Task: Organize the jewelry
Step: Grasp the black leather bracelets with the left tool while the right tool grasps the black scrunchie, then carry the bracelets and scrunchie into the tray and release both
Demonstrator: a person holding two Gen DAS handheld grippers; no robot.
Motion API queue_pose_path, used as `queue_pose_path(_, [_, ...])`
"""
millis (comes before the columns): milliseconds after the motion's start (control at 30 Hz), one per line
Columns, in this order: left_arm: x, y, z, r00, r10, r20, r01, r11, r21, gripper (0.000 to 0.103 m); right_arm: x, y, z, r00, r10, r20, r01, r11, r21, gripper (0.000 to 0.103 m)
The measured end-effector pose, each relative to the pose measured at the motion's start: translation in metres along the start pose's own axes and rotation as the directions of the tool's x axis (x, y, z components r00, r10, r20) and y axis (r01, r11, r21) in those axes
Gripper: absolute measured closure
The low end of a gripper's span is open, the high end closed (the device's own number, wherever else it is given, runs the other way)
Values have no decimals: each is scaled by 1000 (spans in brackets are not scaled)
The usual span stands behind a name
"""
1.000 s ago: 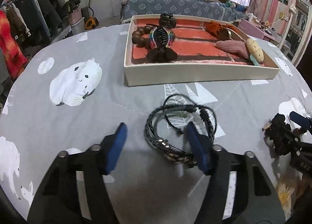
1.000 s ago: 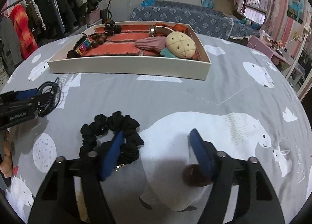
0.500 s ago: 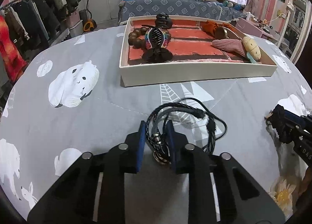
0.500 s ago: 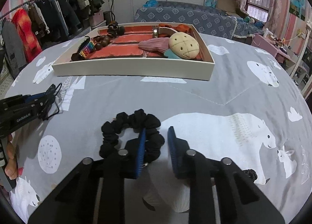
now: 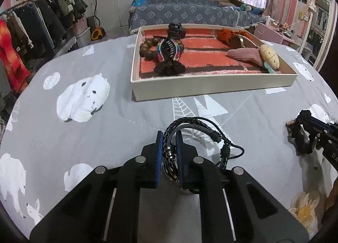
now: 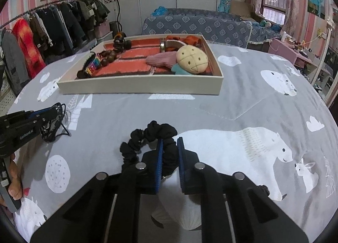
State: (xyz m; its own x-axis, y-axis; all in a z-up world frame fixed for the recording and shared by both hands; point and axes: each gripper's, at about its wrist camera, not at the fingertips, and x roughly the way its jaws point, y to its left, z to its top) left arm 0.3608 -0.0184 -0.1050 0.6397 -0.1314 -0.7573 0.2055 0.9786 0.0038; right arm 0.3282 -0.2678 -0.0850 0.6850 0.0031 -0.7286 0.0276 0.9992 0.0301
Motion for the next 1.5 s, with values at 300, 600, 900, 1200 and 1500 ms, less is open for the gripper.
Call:
queue_pose_path(300, [-29,-7,24,996,3,85,-5,1000,18,92,-15,-8,24,998,28,49,-29,999,15,90])
queue_pose_path(600, [-30,-10,68,990,15,142,-18,1000,20,92,-17,-19,76,989,39,139,-44,998,34,90])
queue_pose_path(900, [-12,-10,120,976,23,215,-19,1000,-23,92,7,-26,123,980,58,192,-67,997,39,90])
queue_pose_path(1200, [30,-8,128,974,24,225,-17,999,-36,92,47,-31,120,983,58,172,-65,997,35,90])
queue_pose_path(1500, [53,1,108,985,66,158,-61,997,-37,92,65,-15,112,989,30,143,-29,1000,-6,90])
